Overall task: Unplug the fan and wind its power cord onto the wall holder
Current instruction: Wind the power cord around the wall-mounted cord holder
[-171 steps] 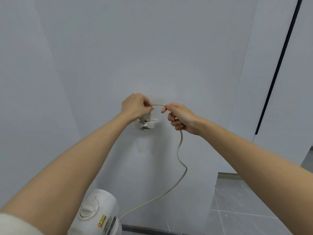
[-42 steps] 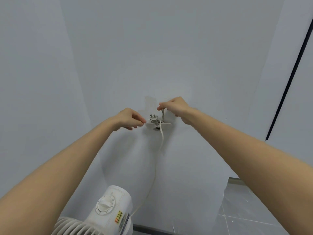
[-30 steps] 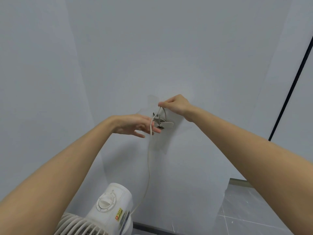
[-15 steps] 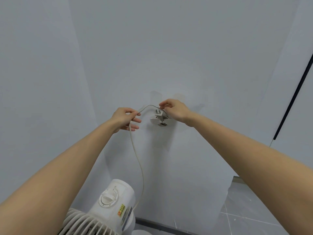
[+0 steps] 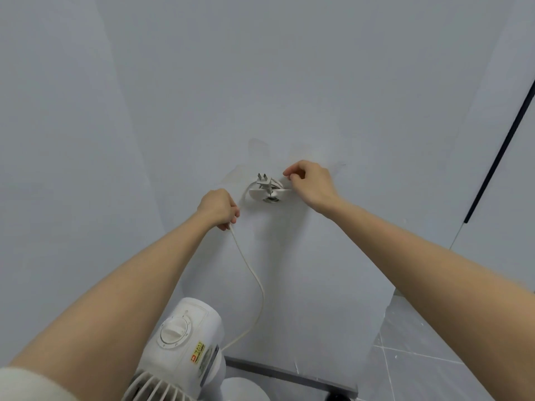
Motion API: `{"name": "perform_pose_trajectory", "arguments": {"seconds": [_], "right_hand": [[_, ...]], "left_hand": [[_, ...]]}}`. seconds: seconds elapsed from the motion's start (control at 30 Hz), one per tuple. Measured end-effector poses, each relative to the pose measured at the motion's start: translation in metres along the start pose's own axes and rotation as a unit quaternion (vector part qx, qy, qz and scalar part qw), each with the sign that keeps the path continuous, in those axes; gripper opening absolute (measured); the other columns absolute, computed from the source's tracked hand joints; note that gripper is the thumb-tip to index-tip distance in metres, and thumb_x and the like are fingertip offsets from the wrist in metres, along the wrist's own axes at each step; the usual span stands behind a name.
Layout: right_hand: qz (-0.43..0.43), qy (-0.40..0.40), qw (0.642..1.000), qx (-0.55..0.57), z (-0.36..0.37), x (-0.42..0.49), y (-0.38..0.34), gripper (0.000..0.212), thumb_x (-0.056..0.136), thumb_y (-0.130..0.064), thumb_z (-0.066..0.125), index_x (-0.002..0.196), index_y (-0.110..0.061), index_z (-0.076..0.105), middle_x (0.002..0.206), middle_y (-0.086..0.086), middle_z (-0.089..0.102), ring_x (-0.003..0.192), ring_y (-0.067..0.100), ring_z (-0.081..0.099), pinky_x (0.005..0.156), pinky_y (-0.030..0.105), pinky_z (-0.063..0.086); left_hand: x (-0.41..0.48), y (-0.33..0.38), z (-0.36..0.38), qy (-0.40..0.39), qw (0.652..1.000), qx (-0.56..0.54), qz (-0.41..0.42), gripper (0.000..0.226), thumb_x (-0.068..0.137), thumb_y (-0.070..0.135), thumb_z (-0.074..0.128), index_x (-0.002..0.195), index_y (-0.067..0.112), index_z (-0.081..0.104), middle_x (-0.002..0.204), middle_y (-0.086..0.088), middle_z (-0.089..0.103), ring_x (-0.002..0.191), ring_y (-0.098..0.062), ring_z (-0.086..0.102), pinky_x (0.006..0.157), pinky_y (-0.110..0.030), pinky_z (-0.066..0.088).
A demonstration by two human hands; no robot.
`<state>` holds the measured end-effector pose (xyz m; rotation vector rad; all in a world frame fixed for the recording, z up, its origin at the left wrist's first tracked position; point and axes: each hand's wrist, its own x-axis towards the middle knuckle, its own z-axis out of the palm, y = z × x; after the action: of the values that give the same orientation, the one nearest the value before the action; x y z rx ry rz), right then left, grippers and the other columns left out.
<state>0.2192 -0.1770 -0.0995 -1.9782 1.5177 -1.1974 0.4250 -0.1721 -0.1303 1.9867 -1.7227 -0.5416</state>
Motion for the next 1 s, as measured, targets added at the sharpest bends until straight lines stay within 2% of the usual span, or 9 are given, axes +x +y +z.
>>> {"name": "perform_pose_trajectory", "arguments": {"seconds": [0.07, 0.23, 0.37, 0.57, 0.63, 0.7, 0.77, 0.9, 1.0], "right_hand": [[0.009, 0.018, 1.000, 0.004, -0.001, 0.000, 0.006, 0.032, 0.089, -0.006, 0.042, 0.100, -0.017, 0.070, 0.106, 0.004, 0.070, 0.096, 0.018, 0.062, 0.084, 0.030, 0.050], [0.025, 0.042, 0.999, 0.006, -0.007, -0.004, 0.020, 0.030, 0.086, -0.008, 0.042, 0.094, -0.019, 0.069, 0.097, 0.002, 0.071, 0.093, 0.019, 0.064, 0.083, 0.036, 0.054], [0.040, 0.047, 0.998, 0.012, -0.013, -0.008, 0.027, 0.029, 0.087, -0.011, 0.042, 0.094, -0.021, 0.068, 0.097, 0.001, 0.071, 0.091, 0.020, 0.065, 0.081, 0.039, 0.055], [0.070, 0.053, 0.996, 0.019, -0.024, -0.013, 0.034, 0.027, 0.087, -0.011, 0.043, 0.092, -0.020, 0.068, 0.096, 0.004, 0.070, 0.089, 0.024, 0.065, 0.082, 0.046, 0.056], [0.079, 0.049, 0.995, 0.022, -0.030, -0.015, 0.037, 0.026, 0.088, -0.010, 0.043, 0.090, -0.021, 0.067, 0.097, 0.003, 0.069, 0.090, 0.023, 0.065, 0.082, 0.046, 0.057], [0.088, 0.049, 0.995, 0.027, -0.036, -0.018, 0.039, 0.026, 0.087, -0.010, 0.043, 0.089, -0.021, 0.066, 0.097, 0.003, 0.069, 0.091, 0.022, 0.065, 0.081, 0.046, 0.057], [0.094, 0.048, 0.994, 0.028, -0.039, -0.020, 0.040, 0.026, 0.088, -0.009, 0.043, 0.089, -0.021, 0.066, 0.098, 0.004, 0.069, 0.092, 0.022, 0.065, 0.081, 0.046, 0.057], [0.072, 0.015, 0.997, 0.004, -0.042, -0.025, 0.040, 0.027, 0.086, -0.010, 0.043, 0.087, -0.024, 0.067, 0.096, 0.004, 0.071, 0.090, 0.022, 0.066, 0.080, 0.044, 0.057], [0.034, -0.035, 0.997, -0.058, -0.040, -0.029, 0.040, 0.030, 0.086, -0.014, 0.046, 0.090, -0.030, 0.070, 0.096, -0.002, 0.070, 0.089, 0.019, 0.064, 0.079, 0.037, 0.055]], "left_hand": [[0.001, 0.003, 0.009, -0.009, 1.000, 0.012, -0.001, 0.021, 0.088, 0.002, 0.051, 0.084, 0.005, 0.071, 0.076, -0.012, 0.068, 0.025, -0.005, 0.052, 0.040, -0.015, 0.049], [0.002, 0.015, 0.028, -0.052, 0.999, 0.015, 0.002, 0.019, 0.088, 0.001, 0.053, 0.087, 0.004, 0.071, 0.071, -0.010, 0.063, 0.030, -0.010, 0.054, 0.043, -0.021, 0.053], [-0.005, 0.032, 0.042, -0.064, 0.997, 0.038, 0.038, 0.021, 0.089, 0.003, 0.048, 0.081, 0.011, 0.065, 0.060, -0.004, 0.059, 0.023, -0.005, 0.050, 0.041, -0.013, 0.047], [-0.017, 0.058, 0.063, -0.025, 0.997, 0.008, 0.068, 0.028, 0.091, 0.003, 0.038, 0.079, 0.002, 0.063, 0.070, -0.016, 0.069, 0.023, -0.004, 0.049, 0.064, -0.028, 0.055], [-0.020, 0.064, 0.066, -0.035, 0.998, -0.005, 0.061, 0.028, 0.088, 0.002, 0.040, 0.063, 0.004, 0.052, 0.057, -0.009, 0.064, 0.033, -0.011, 0.056, 0.061, -0.024, 0.054], [-0.027, 0.073, 0.070, -0.072, 0.996, -0.033, 0.038, 0.025, 0.082, -0.004, 0.041, 0.060, 0.006, 0.043, 0.039, -0.002, 0.054, 0.046, -0.022, 0.060, 0.066, -0.033, 0.058], [-0.035, 0.080, 0.074, -0.111, 0.992, -0.049, 0.015, 0.015, 0.083, -0.008, 0.038, 0.075, 0.003, 0.045, 0.052, -0.007, 0.055, 0.047, -0.021, 0.060, 0.066, -0.039, 0.058], [-0.045, 0.085, 0.076, -0.151, 0.985, -0.079, -0.013, 0.024, 0.091, -0.005, 0.034, 0.105, 0.014, 0.031, 0.080, -0.007, 0.042, 0.051, -0.019, 0.054, 0.044, -0.028, 0.053], [-0.049, 0.092, 0.071, -0.147, 0.989, 0.009, 0.017, 0.026, 0.090, -0.001, 0.037, 0.114, 0.007, 0.043, 0.091, -0.016, 0.054, 0.061, -0.025, 0.049, 0.053, -0.029, 0.045]]}}
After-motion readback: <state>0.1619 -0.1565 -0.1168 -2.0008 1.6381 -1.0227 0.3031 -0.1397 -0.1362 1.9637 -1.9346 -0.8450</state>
